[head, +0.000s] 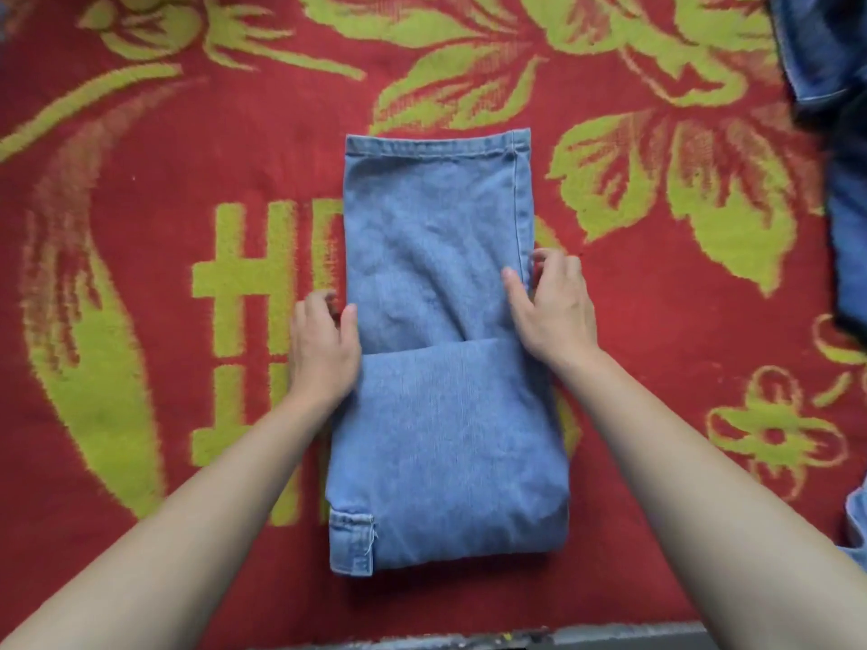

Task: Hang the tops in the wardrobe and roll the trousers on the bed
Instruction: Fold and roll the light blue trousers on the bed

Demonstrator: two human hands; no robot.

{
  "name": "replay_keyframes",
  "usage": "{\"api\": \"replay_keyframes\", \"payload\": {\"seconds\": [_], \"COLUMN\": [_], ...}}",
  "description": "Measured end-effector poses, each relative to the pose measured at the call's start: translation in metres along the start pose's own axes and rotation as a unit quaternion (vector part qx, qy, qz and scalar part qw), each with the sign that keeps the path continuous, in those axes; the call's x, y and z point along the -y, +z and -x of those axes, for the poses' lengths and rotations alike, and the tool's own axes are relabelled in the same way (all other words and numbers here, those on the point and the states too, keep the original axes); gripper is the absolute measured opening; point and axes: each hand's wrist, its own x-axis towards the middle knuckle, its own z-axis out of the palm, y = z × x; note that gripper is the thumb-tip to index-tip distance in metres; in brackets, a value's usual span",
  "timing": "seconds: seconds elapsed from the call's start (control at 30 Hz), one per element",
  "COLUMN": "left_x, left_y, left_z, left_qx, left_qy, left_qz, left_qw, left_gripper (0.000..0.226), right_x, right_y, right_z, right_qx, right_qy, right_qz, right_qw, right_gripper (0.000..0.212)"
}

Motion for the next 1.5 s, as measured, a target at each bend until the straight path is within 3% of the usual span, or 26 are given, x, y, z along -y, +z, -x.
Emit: {"api": "replay_keyframes", "payload": {"seconds": [0.1, 0.2, 0.3, 0.43, 0.53, 0.7, 0.77, 0.83, 0.93, 1.0, 1.07, 1.1, 1.17, 1.2, 1.27, 1.4, 1.5], "left_x": [-0.028, -0.048, -0.047, -0.049, -0.074, -0.116, -0.117, -0.109, -0.079, -0.049, -0.018, -0.006, 0.011, 0.016, 0.016, -0.011, -0.038], "left_y": [-0.001, 0.001, 0.008, 0.011, -0.007, -0.056, -0.082, -0.108, -0.125, -0.123, -0.115, -0.111, -0.106, -0.105, -0.105, -0.107, -0.095], "left_z": [-0.068, -0.128, -0.145, -0.136, -0.123, -0.072, -0.044, -0.007, 0.056, 0.098, 0.135, 0.152, 0.176, 0.180, 0.174, 0.129, 0.090], "left_qx": [0.056, 0.130, 0.112, 0.115, 0.138, 0.145, 0.131, 0.144, 0.246, 0.270, 0.296, 0.319, 0.356, 0.370, 0.389, 0.341, 0.232], "left_qy": [-0.060, -0.154, -0.205, -0.178, -0.170, -0.156, -0.124, -0.085, -0.032, 0.032, 0.131, 0.170, 0.224, 0.239, 0.242, 0.168, 0.188], "left_qz": [0.135, 0.269, 0.321, 0.329, 0.386, 0.467, 0.461, 0.410, 0.316, 0.162, -0.014, -0.071, -0.129, -0.142, -0.150, -0.104, -0.106], "left_qw": [0.987, 0.942, 0.918, 0.920, 0.896, 0.858, 0.869, 0.896, 0.916, 0.949, 0.946, 0.930, 0.898, 0.886, 0.876, 0.919, 0.949], "left_gripper": [0.060, 0.081, 0.070, 0.060, 0.014, 0.019, 0.022, 0.025, 0.031, 0.016, 0.012, 0.011, 0.027, 0.036, 0.044, 0.035, 0.041], "right_x": [0.021, 0.037, 0.036, 0.034, 0.048, 0.075, 0.075, 0.068, 0.047, 0.023, -0.005, -0.018, -0.035, -0.042, -0.040, -0.015, 0.009], "right_y": [0.003, 0.013, 0.026, 0.015, -0.010, -0.066, -0.085, -0.103, -0.117, -0.111, -0.099, -0.093, -0.080, -0.073, -0.068, -0.073, -0.069], "right_z": [-0.055, -0.094, -0.107, -0.113, -0.104, -0.055, -0.025, 0.012, 0.077, 0.121, 0.160, 0.175, 0.199, 0.207, 0.207, 0.165, 0.119], "right_qx": [0.017, 0.028, 0.024, 0.060, 0.084, 0.081, 0.087, 0.098, 0.120, 0.169, 0.207, 0.245, 0.370, 0.410, 0.419, 0.296, 0.212], "right_qy": [0.080, 0.182, 0.224, 0.220, 0.219, 0.177, 0.152, 0.123, 0.054, 0.005, -0.103, -0.168, -0.256, -0.263, -0.242, -0.181, -0.153], "right_qz": [-0.123, -0.280, -0.378, -0.385, -0.412, -0.509, -0.517, -0.503, -0.404, -0.295, -0.122, -0.011, 0.206, 0.263, 0.242, 0.094, 0.042], "right_qw": [0.989, 0.942, 0.898, 0.894, 0.880, 0.839, 0.838, 0.850, 0.905, 0.940, 0.965, 0.955, 0.869, 0.833, 0.841, 0.933, 0.964], "right_gripper": [0.055, 0.059, 0.044, 0.041, 0.031, 0.016, 0.020, 0.028, 0.028, 0.018, 0.010, 0.010, 0.044, 0.057, 0.057, 0.026, 0.043]}}
